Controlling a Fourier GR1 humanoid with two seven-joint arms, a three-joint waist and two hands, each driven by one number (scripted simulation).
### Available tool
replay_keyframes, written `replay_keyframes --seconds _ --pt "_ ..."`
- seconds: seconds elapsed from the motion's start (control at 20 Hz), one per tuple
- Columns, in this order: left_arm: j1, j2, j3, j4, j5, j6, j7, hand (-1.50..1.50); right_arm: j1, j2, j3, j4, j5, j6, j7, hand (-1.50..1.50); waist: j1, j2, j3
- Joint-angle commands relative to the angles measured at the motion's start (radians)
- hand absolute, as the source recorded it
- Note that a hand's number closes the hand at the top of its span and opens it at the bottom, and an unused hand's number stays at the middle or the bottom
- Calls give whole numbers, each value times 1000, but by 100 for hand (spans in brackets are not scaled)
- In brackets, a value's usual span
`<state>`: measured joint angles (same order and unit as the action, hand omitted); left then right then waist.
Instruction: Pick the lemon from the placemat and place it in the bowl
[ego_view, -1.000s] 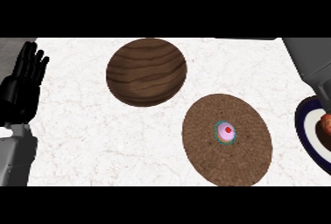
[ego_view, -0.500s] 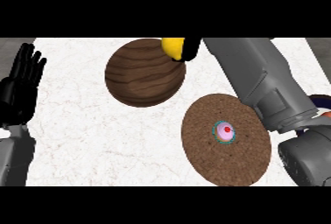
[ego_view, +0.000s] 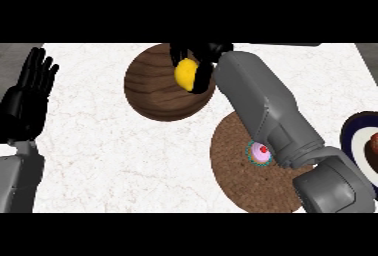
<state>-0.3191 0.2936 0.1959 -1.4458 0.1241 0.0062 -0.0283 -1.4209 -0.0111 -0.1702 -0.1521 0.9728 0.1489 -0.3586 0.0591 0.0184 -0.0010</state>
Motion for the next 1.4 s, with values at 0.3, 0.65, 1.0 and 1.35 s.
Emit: replay_keyframes --seconds 0.3,0.65,1.0,1.35 --pt "-26 -28 -35 -69 -7 22 49 0 55 11 -142 70 -182 -2 2 -150 47 13 2" --pt "10 -12 -8 -33 0 1 5 0 111 11 -260 -16 -304 -172 -100 -150 19 11 2" --pt "-38 -1 -5 -43 22 -10 52 0 84 -137 -367 -14 -397 -120 -32 -150 33 23 2" --pt "-18 -28 -30 -47 -16 15 16 0 158 -321 -419 -2 -446 48 -111 -150 34 32 4"
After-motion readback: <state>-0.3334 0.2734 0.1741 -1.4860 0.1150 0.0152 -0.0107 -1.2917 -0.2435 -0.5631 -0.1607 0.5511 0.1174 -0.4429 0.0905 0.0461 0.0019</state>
